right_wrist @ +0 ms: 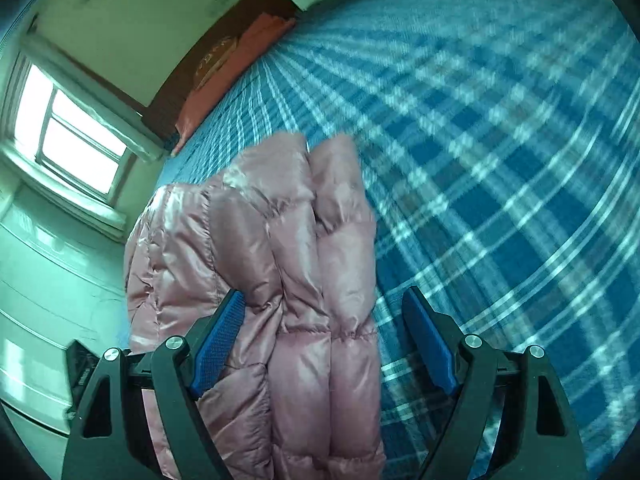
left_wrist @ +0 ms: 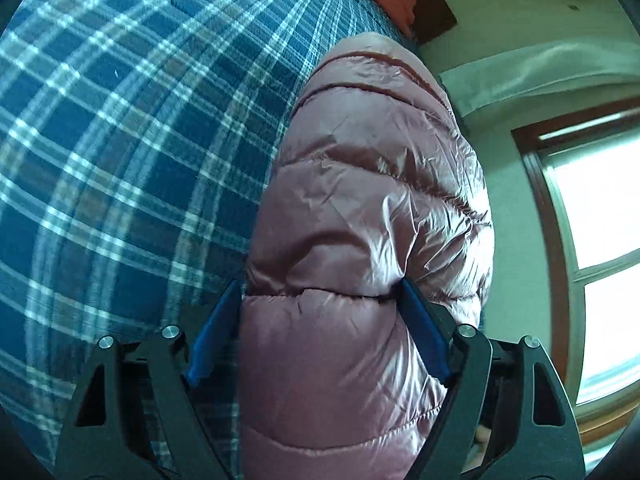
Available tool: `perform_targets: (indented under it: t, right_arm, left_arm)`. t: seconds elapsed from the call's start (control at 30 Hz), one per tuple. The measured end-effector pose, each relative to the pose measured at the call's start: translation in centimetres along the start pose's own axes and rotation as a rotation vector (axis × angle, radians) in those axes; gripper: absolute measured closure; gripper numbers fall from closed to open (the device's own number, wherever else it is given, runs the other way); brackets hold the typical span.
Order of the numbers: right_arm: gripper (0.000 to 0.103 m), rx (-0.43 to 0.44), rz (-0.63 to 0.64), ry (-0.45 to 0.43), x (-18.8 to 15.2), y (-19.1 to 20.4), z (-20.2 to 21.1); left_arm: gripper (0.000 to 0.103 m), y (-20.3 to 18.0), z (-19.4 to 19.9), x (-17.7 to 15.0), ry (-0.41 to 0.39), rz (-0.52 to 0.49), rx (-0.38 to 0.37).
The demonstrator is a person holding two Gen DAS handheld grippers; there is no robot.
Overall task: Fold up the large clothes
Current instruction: 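Grasp the bundle end with the left gripper while the right gripper grasps the jacket layers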
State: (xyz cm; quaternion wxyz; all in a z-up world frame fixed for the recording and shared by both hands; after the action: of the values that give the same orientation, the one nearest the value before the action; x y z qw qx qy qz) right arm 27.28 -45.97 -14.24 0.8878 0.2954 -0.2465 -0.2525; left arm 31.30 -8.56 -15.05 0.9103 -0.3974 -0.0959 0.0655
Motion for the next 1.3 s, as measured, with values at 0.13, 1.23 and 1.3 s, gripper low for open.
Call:
perform_targets:
  t: [0.13,1.23,1.3]
  right_arm:
    - [0.023,0.099,0.033,0.027,-0.4,0.1,-0.6]
    - [0.078,0.197,0.062,-0.075,-3.9,3.0,0.8]
    - [0.078,0.213,0.069,-0.079,-4.3,3.8,0.8]
  left_arm:
    - [0.020,-0.9,-0.4,-0.3,0.014,-0.051,-0.012]
    - [0.067,-4.6,0.7,-3.6,-0.077,-0.075,0.108]
    - [0.068,-4.5,1.7,-3.5,-0.095,-0.088,0.115]
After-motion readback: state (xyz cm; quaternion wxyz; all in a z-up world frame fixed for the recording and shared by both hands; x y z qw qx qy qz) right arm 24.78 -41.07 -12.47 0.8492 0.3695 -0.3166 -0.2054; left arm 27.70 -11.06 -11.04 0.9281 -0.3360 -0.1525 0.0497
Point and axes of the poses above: each gripper's, at about its wrist camera, not at the fingertips, and z roughly against the way its jaws point, y to its left, x to its top, the point moved 1 cm from there along -z, roughly the way its jaws point, and after that the axes turned 7 degrees about y, right-handed, at the moved point
